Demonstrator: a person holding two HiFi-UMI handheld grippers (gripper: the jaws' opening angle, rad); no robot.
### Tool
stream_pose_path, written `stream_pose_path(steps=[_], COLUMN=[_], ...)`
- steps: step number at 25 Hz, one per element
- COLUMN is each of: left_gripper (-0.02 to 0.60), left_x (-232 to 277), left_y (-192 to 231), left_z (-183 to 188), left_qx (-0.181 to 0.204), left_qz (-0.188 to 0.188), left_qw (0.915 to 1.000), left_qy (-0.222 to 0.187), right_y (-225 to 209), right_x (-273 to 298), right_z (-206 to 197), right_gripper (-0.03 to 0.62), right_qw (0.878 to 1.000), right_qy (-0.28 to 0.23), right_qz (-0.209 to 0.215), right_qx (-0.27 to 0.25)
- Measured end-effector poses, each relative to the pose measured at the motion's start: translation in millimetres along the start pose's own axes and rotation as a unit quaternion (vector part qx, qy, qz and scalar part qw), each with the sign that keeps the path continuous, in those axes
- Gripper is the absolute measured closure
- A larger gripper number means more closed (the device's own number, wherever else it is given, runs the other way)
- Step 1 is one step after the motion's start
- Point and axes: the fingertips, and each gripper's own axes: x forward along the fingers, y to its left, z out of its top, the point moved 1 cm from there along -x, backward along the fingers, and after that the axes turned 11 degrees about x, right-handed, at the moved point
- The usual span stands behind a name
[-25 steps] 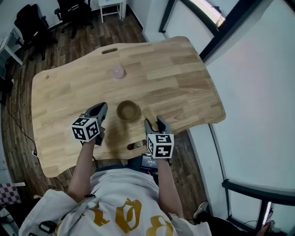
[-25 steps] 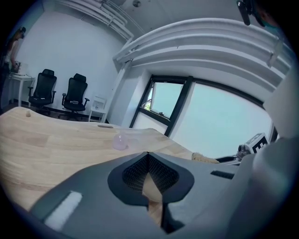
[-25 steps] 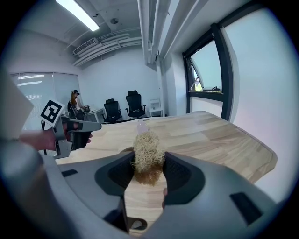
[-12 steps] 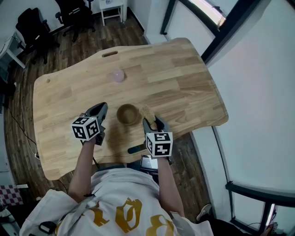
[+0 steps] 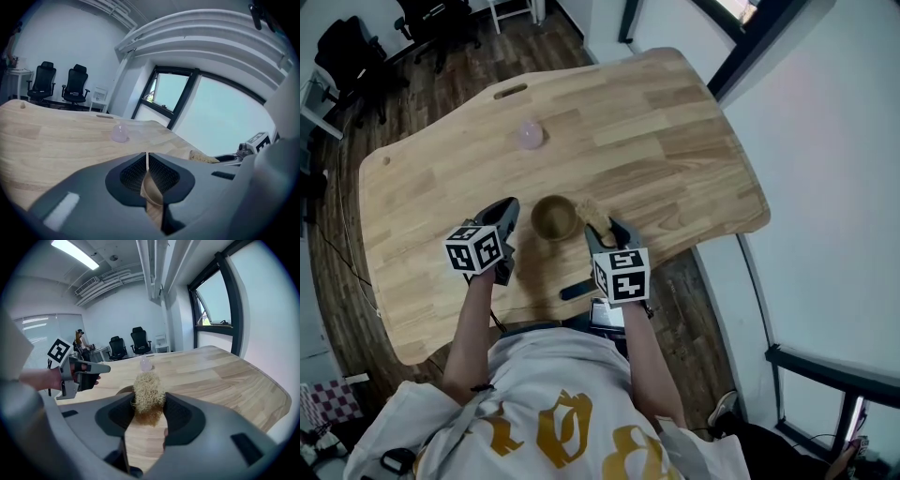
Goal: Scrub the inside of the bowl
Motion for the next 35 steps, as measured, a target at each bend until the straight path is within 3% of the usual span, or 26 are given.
stream_pose_path(steps=[4, 7, 17, 20, 24, 28, 35], left_gripper=[0.578, 0.521, 0.465, 0.462, 0.462, 0.463, 0.505], left_x=[15.8, 27.9, 54.3, 58.7, 60.4, 63.7, 64.0], left_y=[0.8, -0.3, 5.8, -3.7, -19.5, -21.1, -15.1], left_z=[-11.4, -19.6, -53.5, -66.2, -87.5, -95.2, -102.0], left_qx=[-0.012, -0.02, -0.069, -0.065, -0.045, -0.049, -0.099], left_qz=[-0.017, -0.037, -0.076, -0.109, -0.15, -0.149, -0.132], left_qw=[0.9995, 0.9982, 0.9896, 0.9816, 0.9634, 0.958, 0.9529], left_qy=[0.023, 0.043, 0.1, 0.142, 0.218, 0.24, 0.255], right_y=[1.9, 5.7, 8.6, 9.7, 10.0, 14.2, 18.3], right_x=[13.4, 24.1, 52.7, 59.7, 65.2, 67.7, 67.6], right_z=[-1.1, -1.6, -10.6, -13.1, -12.9, -10.3, -16.0], right_gripper=[0.422, 0.422, 0.422, 0.422, 0.422, 0.422, 0.422], right_qw=[1.0, 0.999, 0.996, 0.996, 0.995, 0.995, 0.994], right_qy=[0.015, 0.028, 0.066, 0.072, 0.076, 0.074, 0.079], right_qz=[0.014, 0.029, 0.054, 0.06, 0.064, 0.067, 0.068], right_qx=[-0.002, -0.008, -0.011, -0.007, -0.006, -0.008, -0.015])
